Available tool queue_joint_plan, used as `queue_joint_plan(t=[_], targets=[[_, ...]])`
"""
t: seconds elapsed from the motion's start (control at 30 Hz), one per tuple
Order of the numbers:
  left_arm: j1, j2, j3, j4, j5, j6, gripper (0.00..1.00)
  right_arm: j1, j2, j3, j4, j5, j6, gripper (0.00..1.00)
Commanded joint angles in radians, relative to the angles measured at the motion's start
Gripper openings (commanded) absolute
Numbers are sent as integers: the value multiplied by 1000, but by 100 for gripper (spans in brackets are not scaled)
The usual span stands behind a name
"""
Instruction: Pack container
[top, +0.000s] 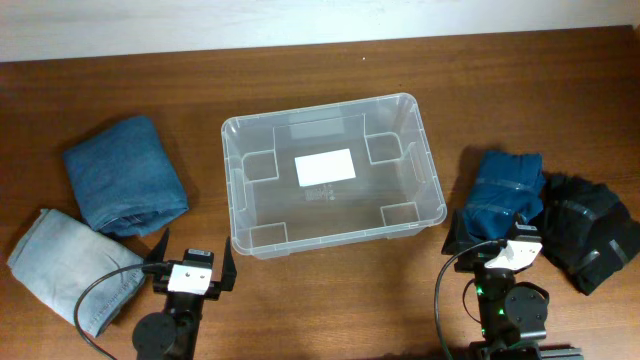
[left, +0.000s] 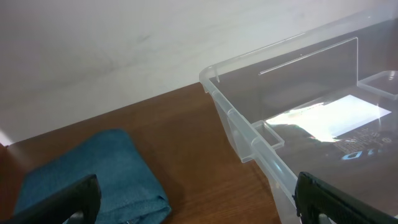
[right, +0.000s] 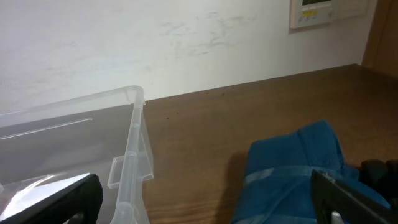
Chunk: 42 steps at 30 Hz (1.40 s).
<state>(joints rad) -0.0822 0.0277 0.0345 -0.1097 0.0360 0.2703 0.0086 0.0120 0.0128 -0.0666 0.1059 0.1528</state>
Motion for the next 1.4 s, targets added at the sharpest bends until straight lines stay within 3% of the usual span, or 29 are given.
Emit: queue_joint_plan(t=[0.0,0.17,0.4,0.5,0.57,0.7,0.8,0.93,1.13,1.37], targets=[[-4,-10,-13,3,-7,19,99,-3,-6,-7,-5,-9,-6,98],[-4,-10,-12,3,-7,19,99,-2,-6,34,16,-95,13,98],[-4,-10,-13,3,-7,19,99,-3,90,347,-151,43,13,99],[-4,-10,-12,3,-7,19,99,-3,239,529,-270,84,13,98],[-4,-10,-12,3,-7,19,99,-4,499,785,-456,86,13,98],[-4,-10,-12,3,-7,19,100,-19,787,1089,-699,86,8,99],[-4,-10,-12,3,-7,19,99,-109,993,1336,-920,79,9,99],[-4,-10,-12,3,-7,19,99,-259,1170,1527,-1125,-18,9,99],[-4,-10,-12,3,-7,19,99,-455,1341,1567,-1207,-121,-11,98],[-4,-10,-12,3,-7,19,100,-523,1522,1567,-1208,-177,-99,98]])
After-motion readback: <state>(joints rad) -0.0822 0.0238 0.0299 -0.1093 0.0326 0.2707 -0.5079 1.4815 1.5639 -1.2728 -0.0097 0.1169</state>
